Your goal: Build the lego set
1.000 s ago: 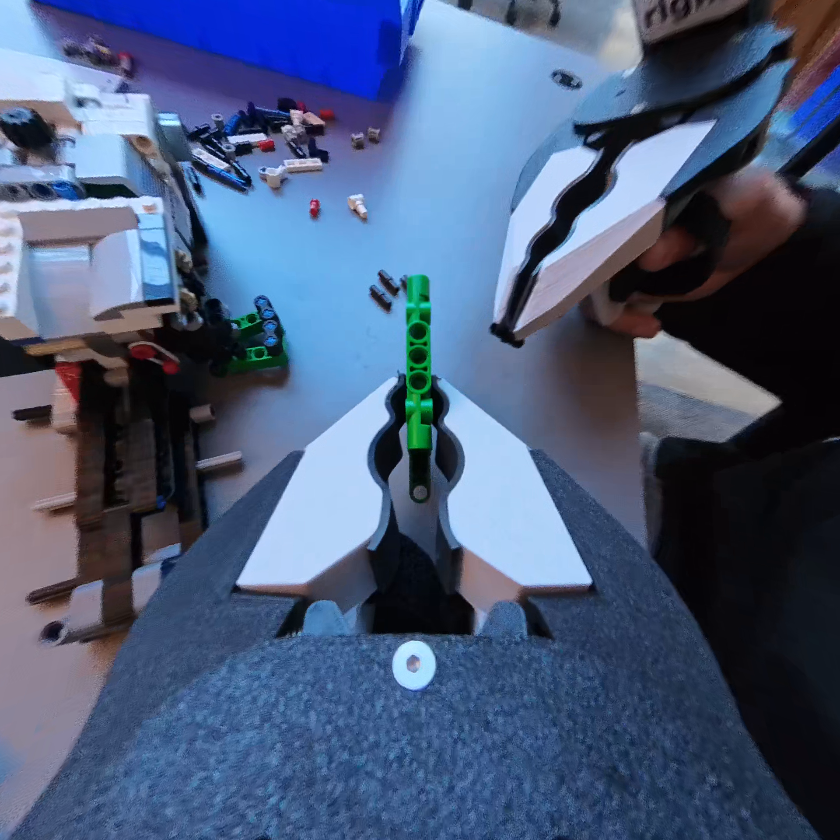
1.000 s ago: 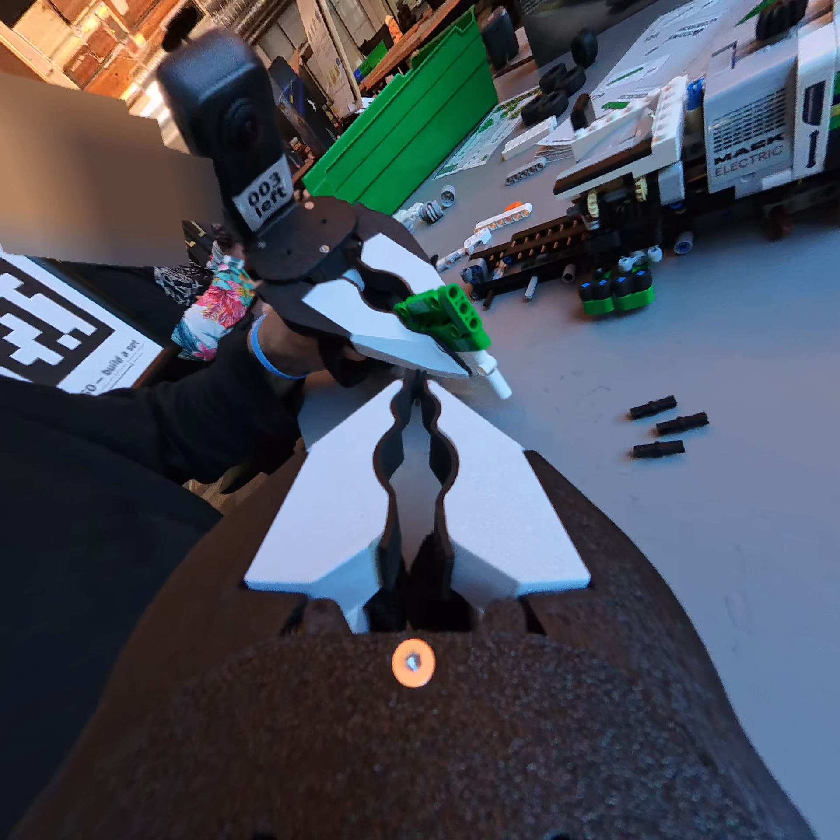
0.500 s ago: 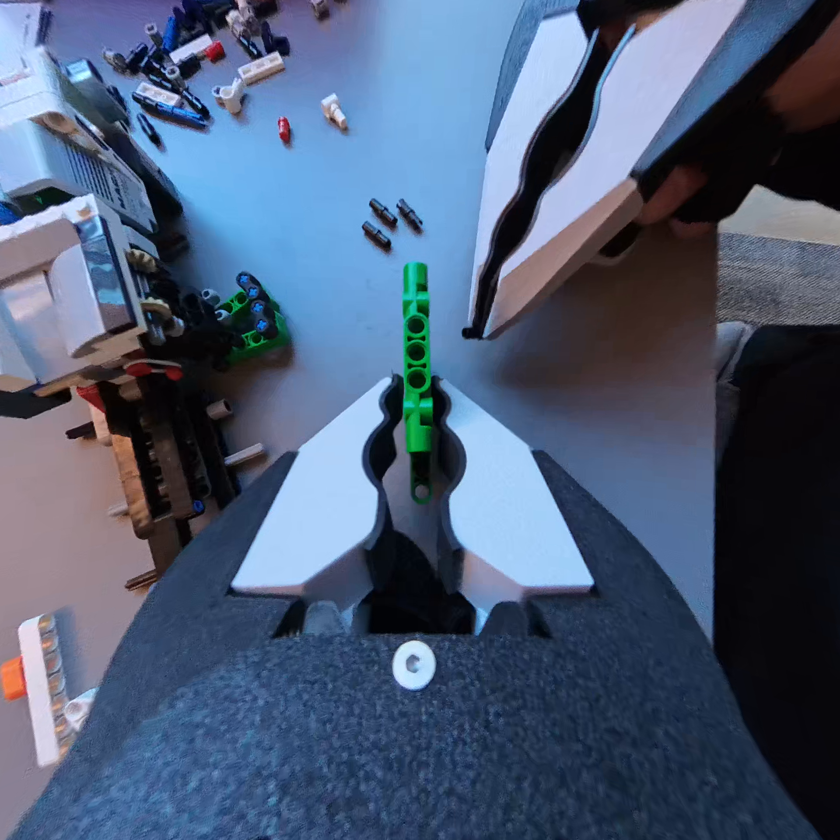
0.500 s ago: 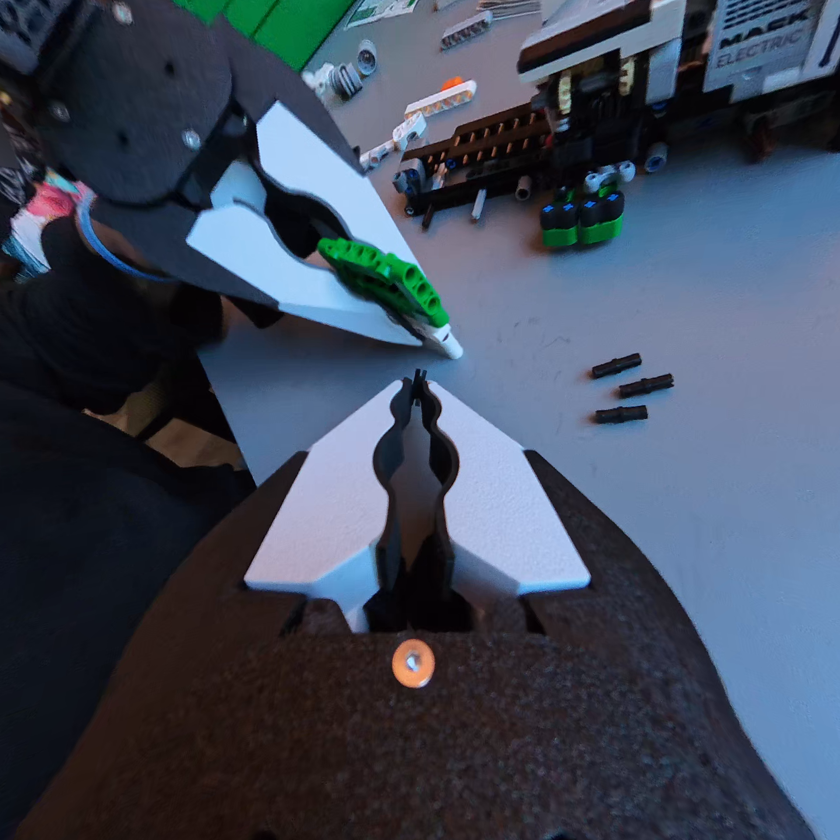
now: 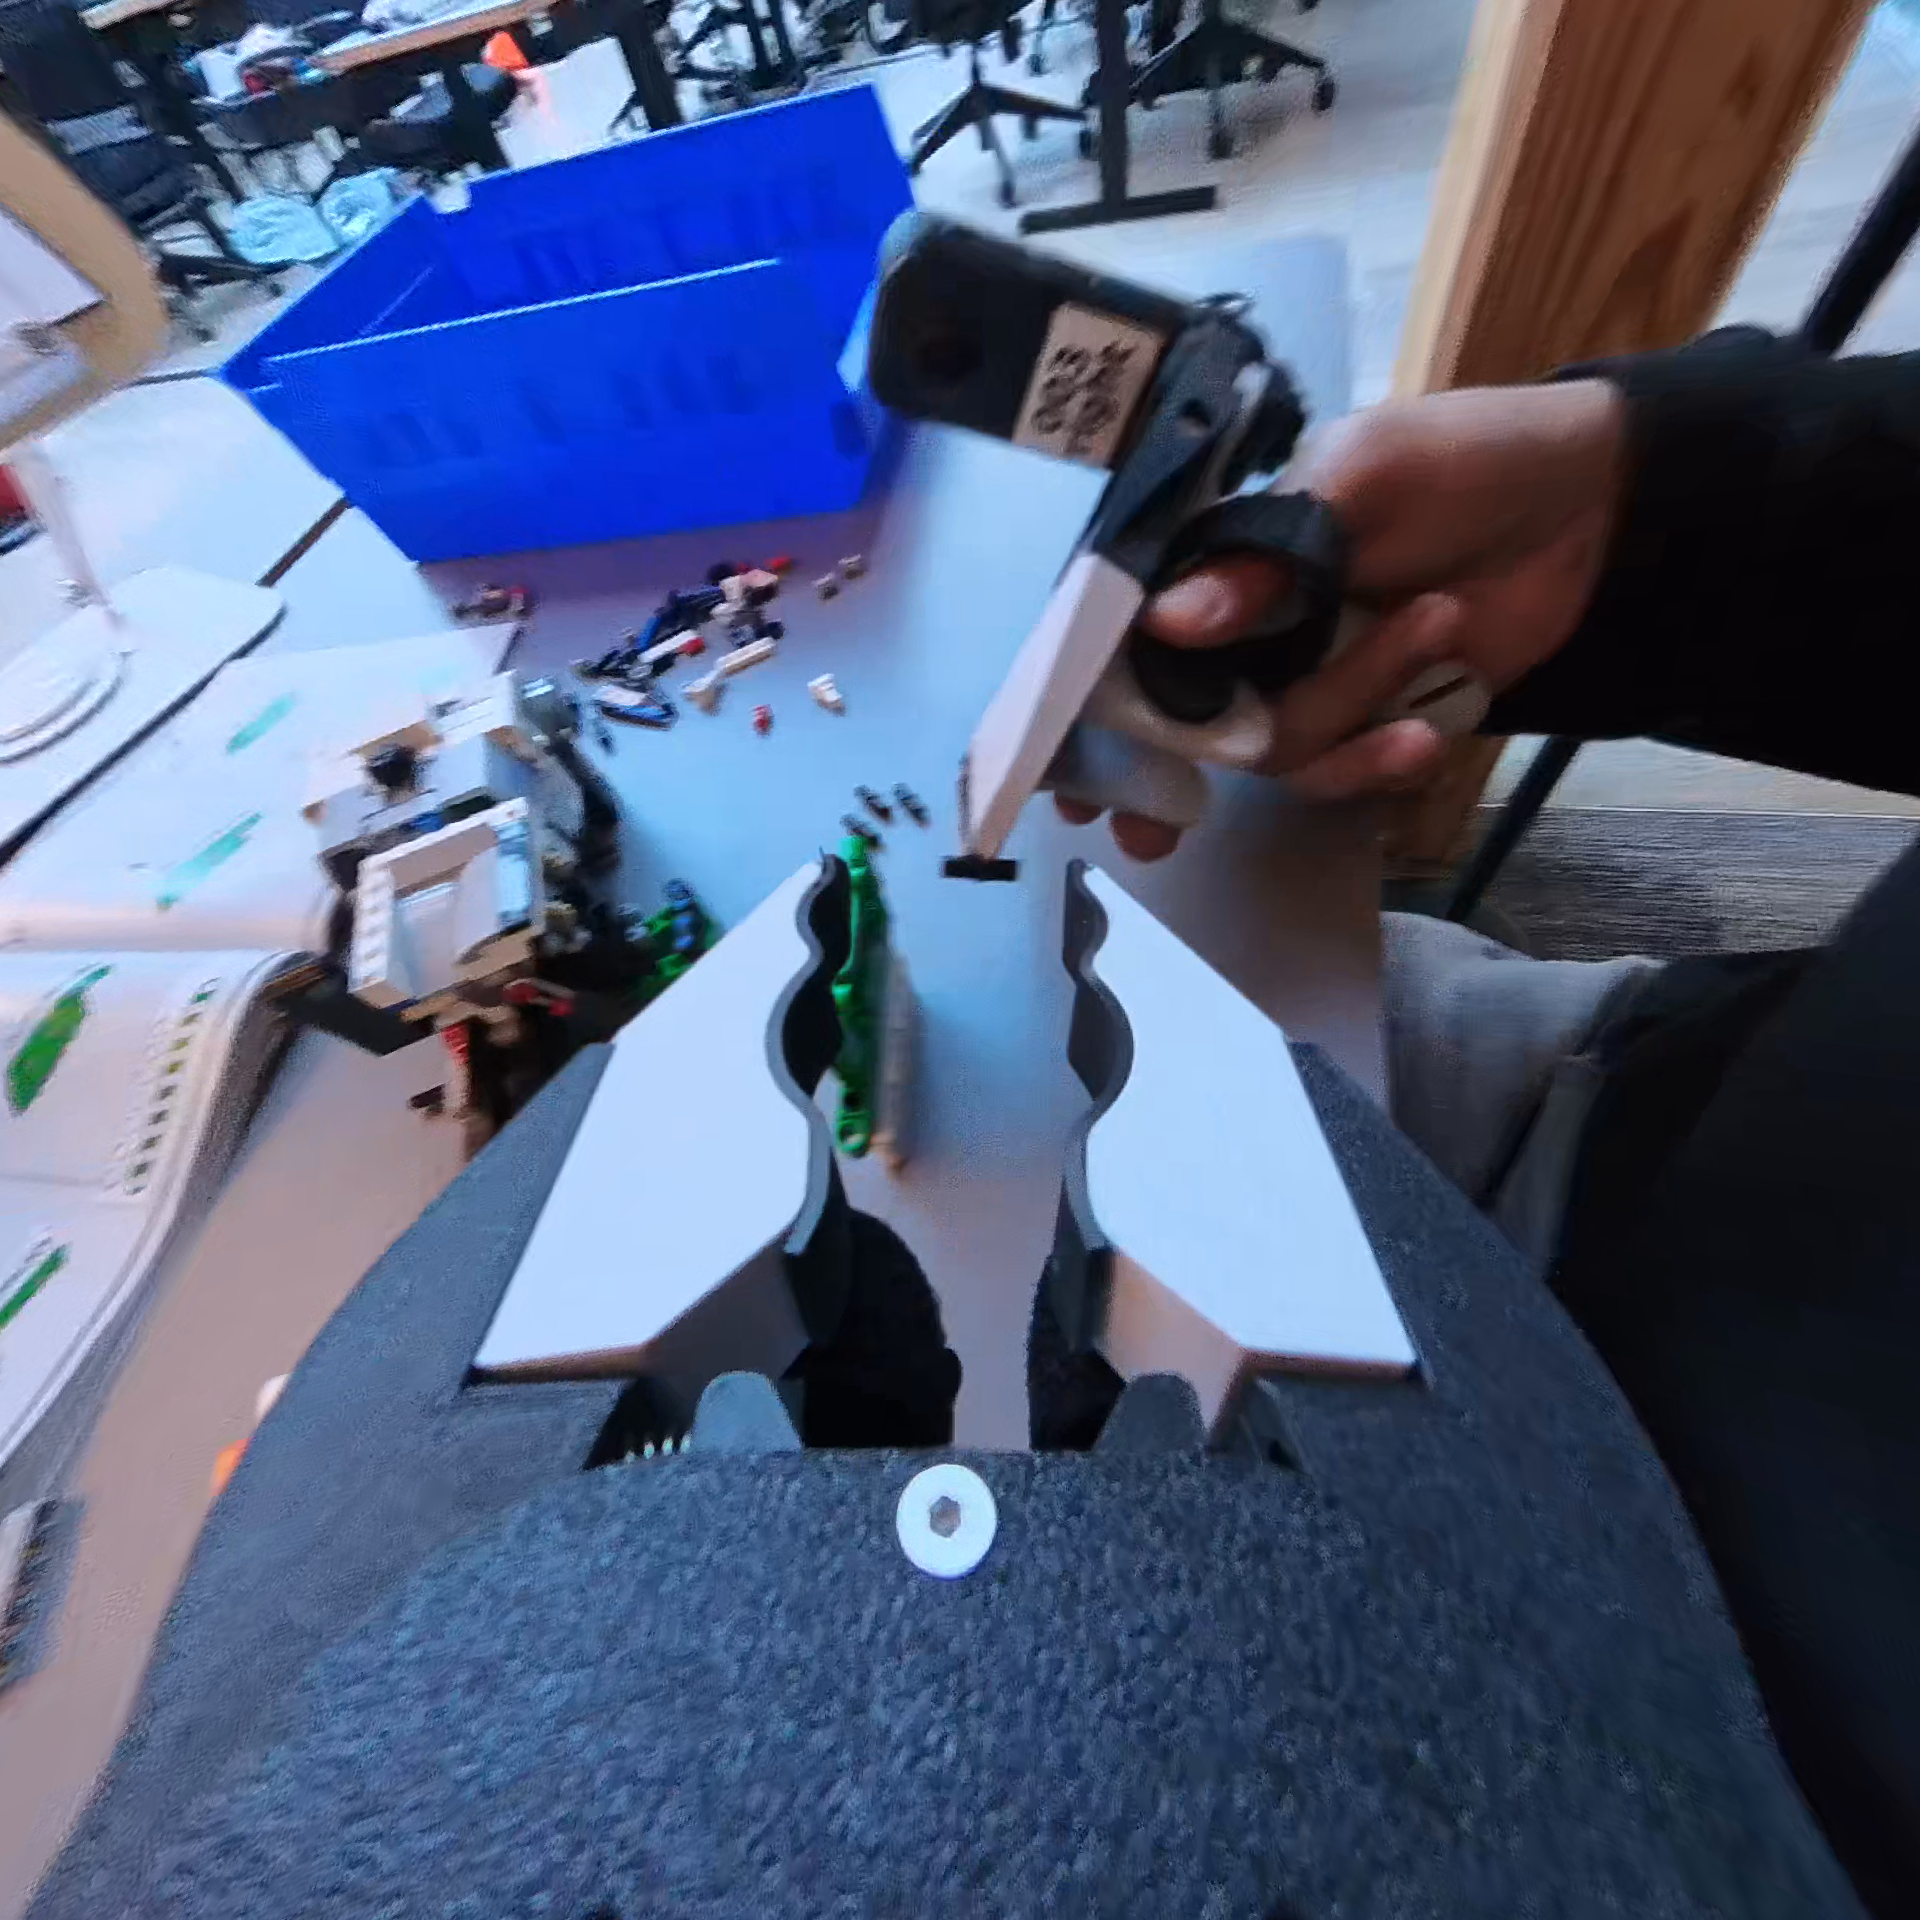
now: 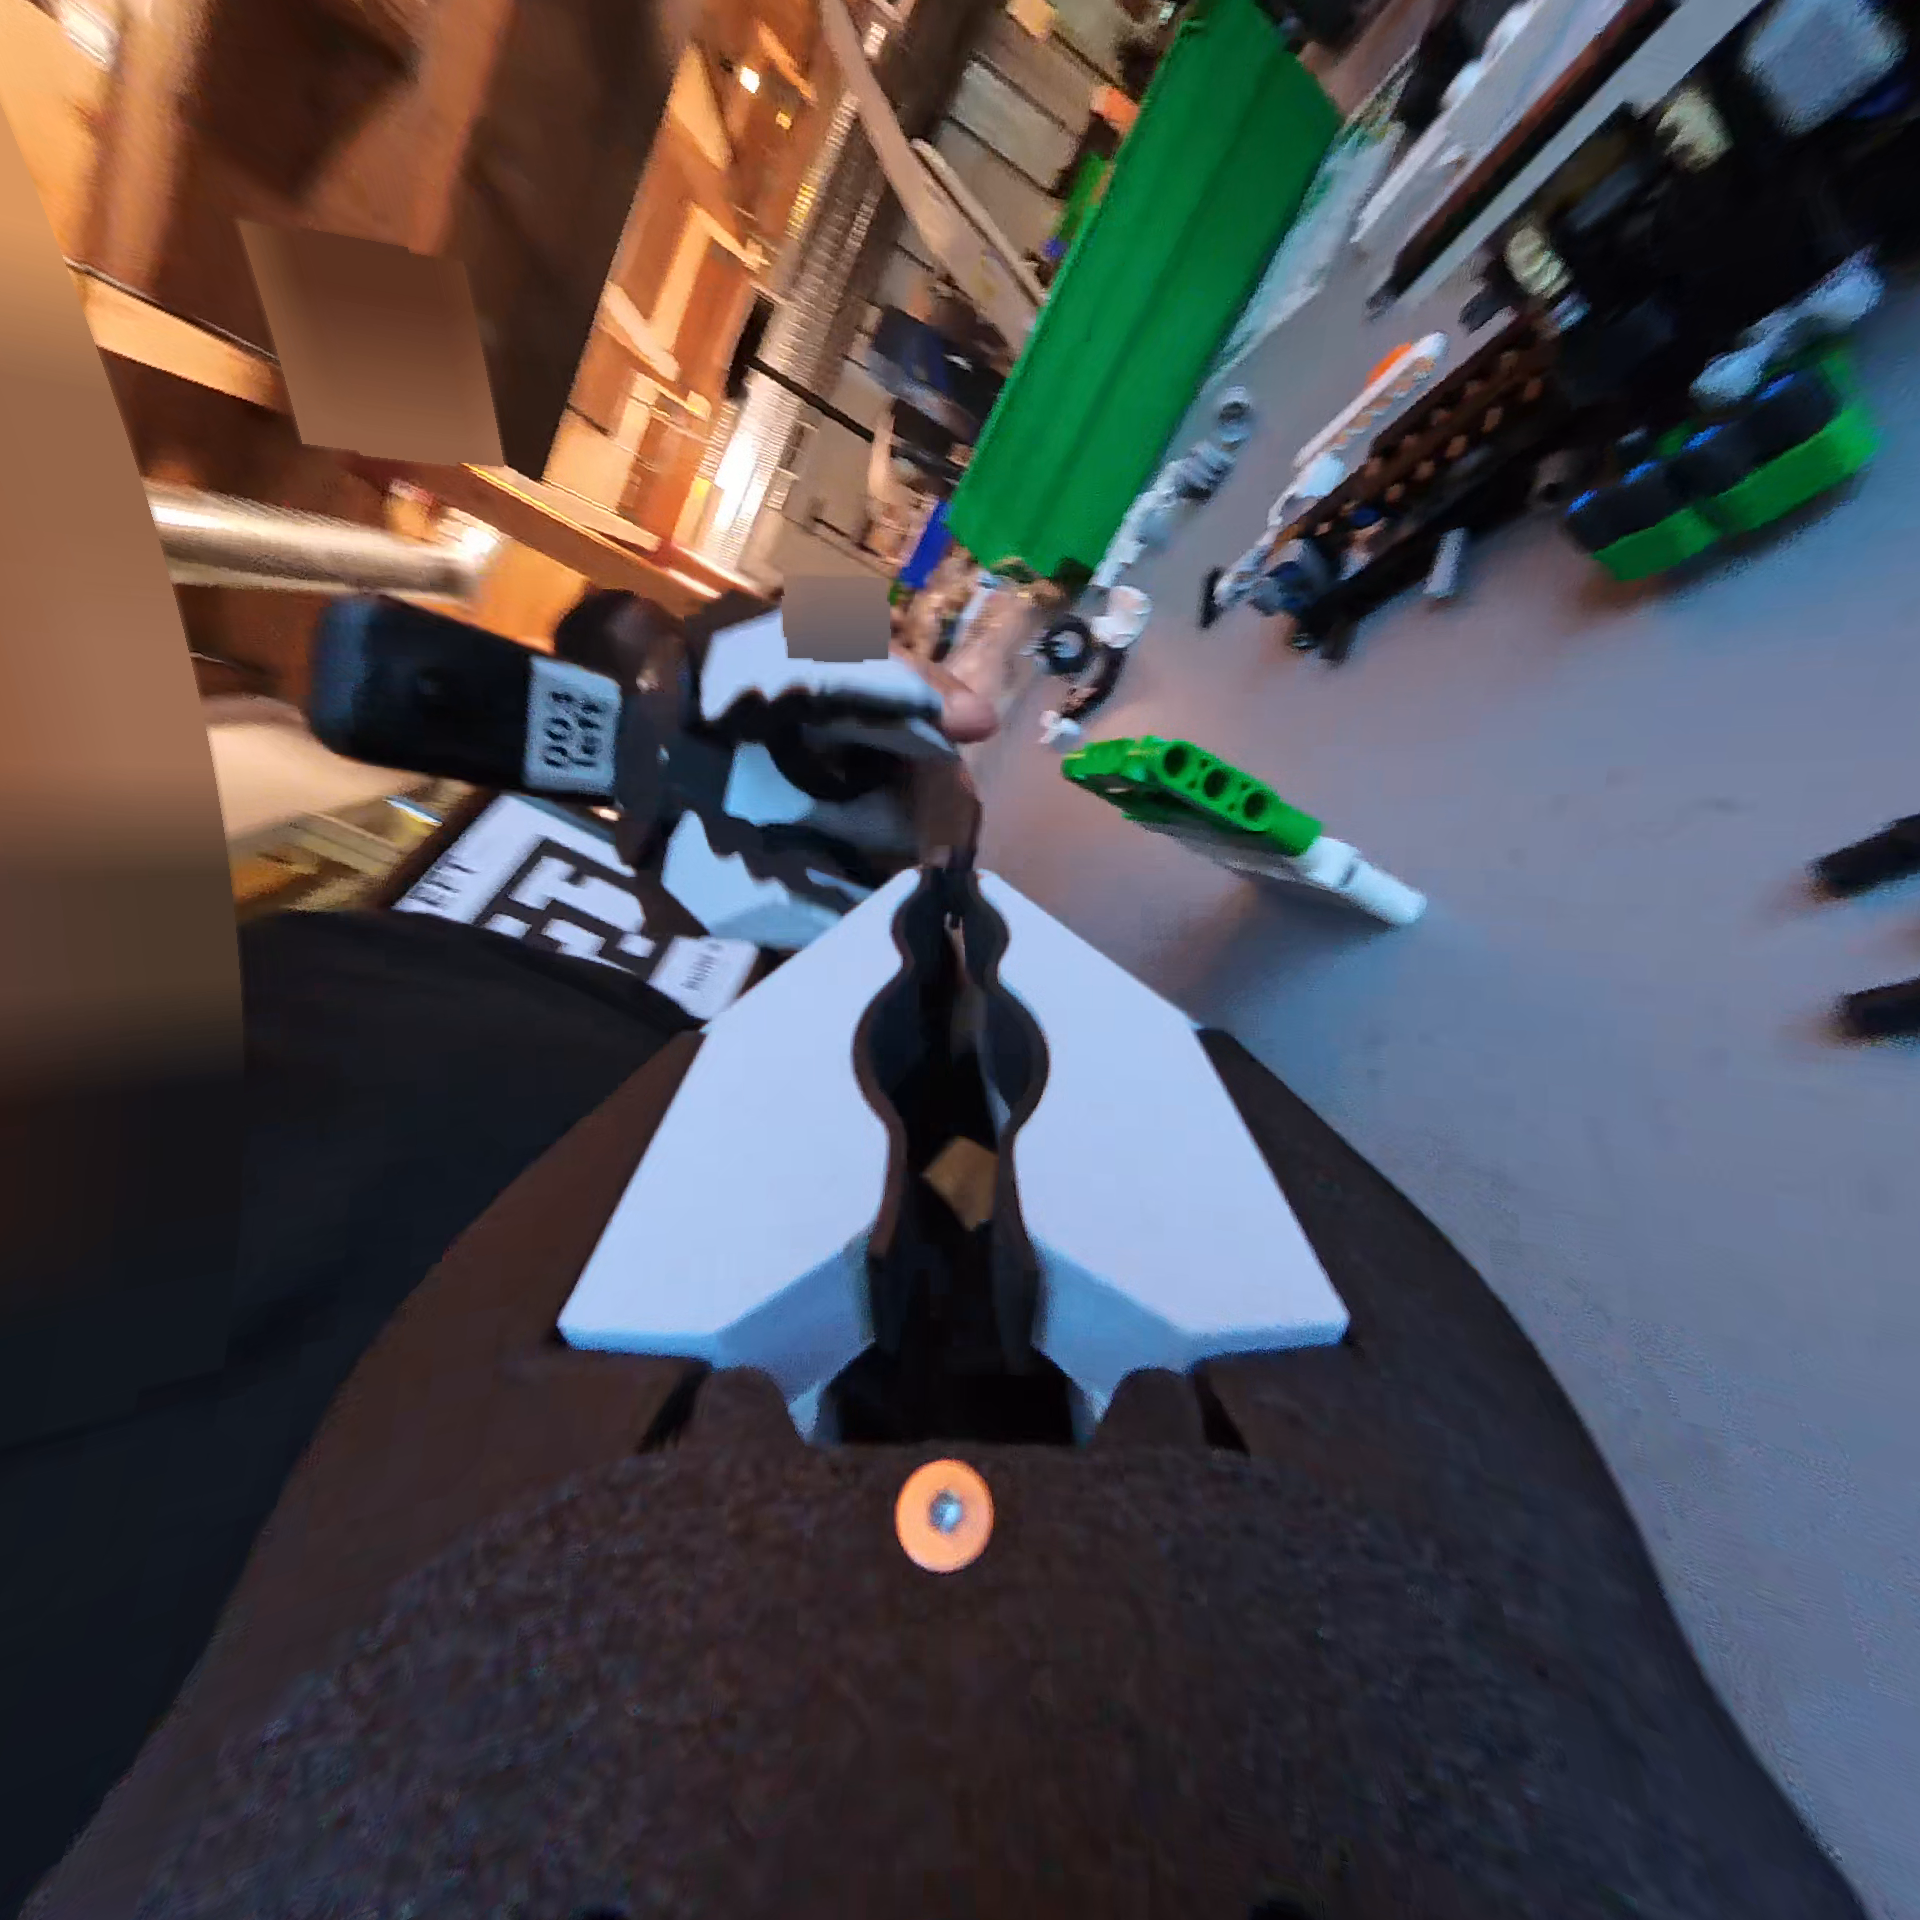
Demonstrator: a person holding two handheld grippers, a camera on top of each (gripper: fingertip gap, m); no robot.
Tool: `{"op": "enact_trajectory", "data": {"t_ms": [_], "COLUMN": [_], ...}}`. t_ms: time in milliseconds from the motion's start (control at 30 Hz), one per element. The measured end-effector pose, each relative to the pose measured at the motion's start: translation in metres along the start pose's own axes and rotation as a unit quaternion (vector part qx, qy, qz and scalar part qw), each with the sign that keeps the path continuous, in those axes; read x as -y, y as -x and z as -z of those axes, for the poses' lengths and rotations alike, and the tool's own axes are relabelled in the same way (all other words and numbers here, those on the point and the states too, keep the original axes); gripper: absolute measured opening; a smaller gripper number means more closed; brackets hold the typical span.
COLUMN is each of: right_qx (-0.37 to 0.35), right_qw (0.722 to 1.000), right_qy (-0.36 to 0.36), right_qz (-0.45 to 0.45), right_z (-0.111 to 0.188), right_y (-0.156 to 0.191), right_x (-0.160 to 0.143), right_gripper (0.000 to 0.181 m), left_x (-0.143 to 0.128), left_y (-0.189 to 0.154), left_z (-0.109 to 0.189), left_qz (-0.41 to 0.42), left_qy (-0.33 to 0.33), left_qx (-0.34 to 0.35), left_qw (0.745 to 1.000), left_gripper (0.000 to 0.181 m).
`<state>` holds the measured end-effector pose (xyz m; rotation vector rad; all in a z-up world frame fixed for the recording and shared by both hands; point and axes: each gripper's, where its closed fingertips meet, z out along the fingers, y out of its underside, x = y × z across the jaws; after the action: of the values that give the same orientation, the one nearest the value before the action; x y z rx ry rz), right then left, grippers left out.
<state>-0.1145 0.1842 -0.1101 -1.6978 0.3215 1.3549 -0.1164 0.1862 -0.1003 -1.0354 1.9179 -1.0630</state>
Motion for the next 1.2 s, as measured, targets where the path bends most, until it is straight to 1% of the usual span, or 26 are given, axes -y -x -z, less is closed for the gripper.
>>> {"op": "enact_trajectory", "data": {"t_ms": [33,167,267,400,467,500,567,600,633,667,700,733,767,800,833,867,933,1000,1033,1100,1200], "right_qx": [0.020,0.093,0.110,0.094,0.082,0.070,0.015,-0.018,-0.058,-0.110,-0.158,-0.192,-0.231,-0.273,-0.309,-0.324,-0.317,-0.316,-0.323,-0.335,-0.344], "right_qw": [1.000,0.994,0.991,0.994,0.996,0.997,0.993,0.982,0.962,0.928,0.873,0.808,0.741,0.675,0.630,0.608,0.593,0.578,0.565,0.533,0.501], "right_qy": [-0.002,0.011,0.019,0.025,0.015,0.007,-0.010,-0.017,-0.014,-0.004,0.004,0.011,0.012,0.011,0.008,0.011,0.023,0.020,0.025,0.032,0.041], "right_qz": [-0.017,-0.062,-0.075,-0.054,-0.021,0.011,0.121,0.189,0.266,0.356,0.461,0.557,0.631,0.685,0.712,0.725,0.740,0.752,0.759,0.776,0.793], "right_z": [-0.002,-0.011,-0.013,-0.015,-0.015,-0.015,-0.012,-0.010,-0.009,-0.007,-0.005,-0.004,-0.002,0.001,0.003,0.001,-0.007,-0.009,-0.009,-0.009,-0.010], "right_y": [0.004,0.023,0.028,0.028,0.030,0.032,0.034,0.037,0.039,0.039,0.040,0.043,0.042,0.038,0.035,0.031,0.028,0.029,0.028,0.026,0.022], "right_x": [-0.001,-0.012,-0.018,-0.022,-0.019,-0.016,-0.009,-0.006,-0.005,-0.006,-0.007,-0.010,-0.011,-0.010,-0.009,-0.010,-0.019,-0.021,-0.020,-0.020,-0.022], "right_gripper": [0.002,0.002,0.002,0.002,0.003,0.006,0.017,0.021,0.023,0.026,0.026,0.025,0.023,0.015,0.007,0.008,0.013,0.016,0.018,0.019,0.014], "left_x": [0.001,0.001,-0.001,-0.004,-0.002,-0.001,0.000,-0.001,-0.001,-0.001,0.000,0.000,0.001,0.002,0.004,0.004,0.002,0.001,0.000,0.000,-0.002], "left_y": [-0.008,-0.014,-0.023,-0.024,-0.021,-0.019,-0.017,-0.015,-0.014,-0.015,-0.015,-0.014,-0.016,-0.016,-0.016,-0.018,-0.022,-0.026,-0.028,-0.033,-0.037], "left_z": [0.000,0.001,0.006,0.009,0.011,0.012,0.013,0.013,0.013,0.013,0.014,0.015,0.016,0.016,0.017,0.016,0.013,0.011,0.010,0.009,0.006], "left_qz": [0.002,-0.006,-0.007,-0.024,-0.018,-0.010,0.020,0.036,0.057,0.088,0.129,0.169,0.204,0.232,0.251,0.263,0.271,0.264,0.262,0.264,0.261], "left_qy": [-0.004,-0.022,-0.025,-0.020,-0.031,-0.037,-0.045,-0.048,-0.052,-0.057,-0.063,-0.068,-0.072,-0.077,-0.081,-0.076,-0.053,-0.031,-0.019,-0.003,0.022], "left_qx": [-0.010,0.000,-0.021,-0.006,0.005,0.011,0.007,0.007,0.000,-0.017,-0.035,-0.055,-0.080,-0.095,-0.105,-0.114,-0.117,-0.116,-0.114,-0.122,-0.124], "left_qw": [1.000,1.000,0.999,0.999,0.999,0.999,0.999,0.998,0.997,0.994,0.989,0.982,0.973,0.965,0.959,0.955,0.954,0.957,0.958,0.957,0.957], "left_gripper": [0.038,0.026,0.015,0.015,0.015,0.015,0.015,0.015,0.015,0.015,0.014,0.015,0.014,0.014,0.014,0.014,0.014,0.014,0.014,0.014,0.014]}}
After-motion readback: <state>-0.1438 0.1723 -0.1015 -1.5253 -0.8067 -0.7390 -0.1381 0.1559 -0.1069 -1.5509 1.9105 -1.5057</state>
